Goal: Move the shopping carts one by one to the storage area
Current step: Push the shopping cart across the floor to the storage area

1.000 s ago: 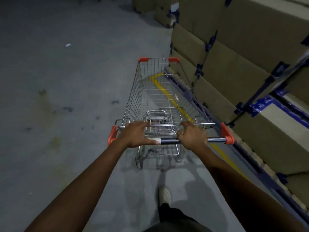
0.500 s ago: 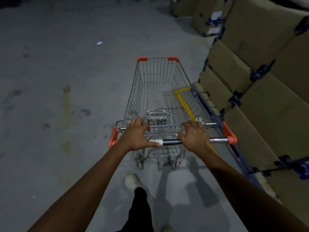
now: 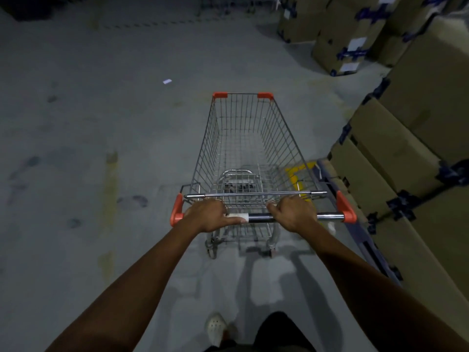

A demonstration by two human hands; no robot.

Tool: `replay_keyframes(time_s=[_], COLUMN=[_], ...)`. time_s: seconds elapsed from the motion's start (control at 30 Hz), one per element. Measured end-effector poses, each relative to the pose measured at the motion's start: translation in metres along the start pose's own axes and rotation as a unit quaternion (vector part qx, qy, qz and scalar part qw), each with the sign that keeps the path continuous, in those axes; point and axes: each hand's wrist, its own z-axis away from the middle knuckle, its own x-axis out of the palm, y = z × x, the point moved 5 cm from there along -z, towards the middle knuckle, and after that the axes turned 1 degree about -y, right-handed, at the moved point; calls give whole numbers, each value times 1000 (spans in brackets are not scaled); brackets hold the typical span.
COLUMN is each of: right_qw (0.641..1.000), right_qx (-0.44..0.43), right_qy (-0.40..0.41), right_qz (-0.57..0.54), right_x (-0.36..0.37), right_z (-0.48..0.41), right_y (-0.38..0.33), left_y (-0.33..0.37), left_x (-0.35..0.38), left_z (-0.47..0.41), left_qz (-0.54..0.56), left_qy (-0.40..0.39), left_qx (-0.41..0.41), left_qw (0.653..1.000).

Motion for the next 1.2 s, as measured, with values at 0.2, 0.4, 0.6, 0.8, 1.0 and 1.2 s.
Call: replay_keyframes(time_s=[0.2, 0.4, 0.6, 0.8, 1.0, 1.2], right_qw=[999, 998, 996, 991, 987, 980], right_qx=[-21, -56, -91, -126, -154, -197], right_qy=[18, 23, 8, -10, -2, 10], right_qz=[25, 30, 20, 37, 44, -5], right_x=[-38, -82, -123, -161, -194, -240], right_z=[-124, -262, -385, -494, -613, -725], right_y=[-10, -11, -22, -46, -91, -146], left_y=[-57, -103, -148, -199, -275, -367], left_x=[-44, -99, -159, -210, -269, -337], left_z=[-95, -194, -269, -337, -408, -480], left_qz=[38, 104, 84, 46, 91, 118], left_qy=[-33, -60, 0, 47, 23, 27], left_qx=[-51, -69, -130, -141, -148, -147], left_qw=[997, 990, 988, 988, 984, 982])
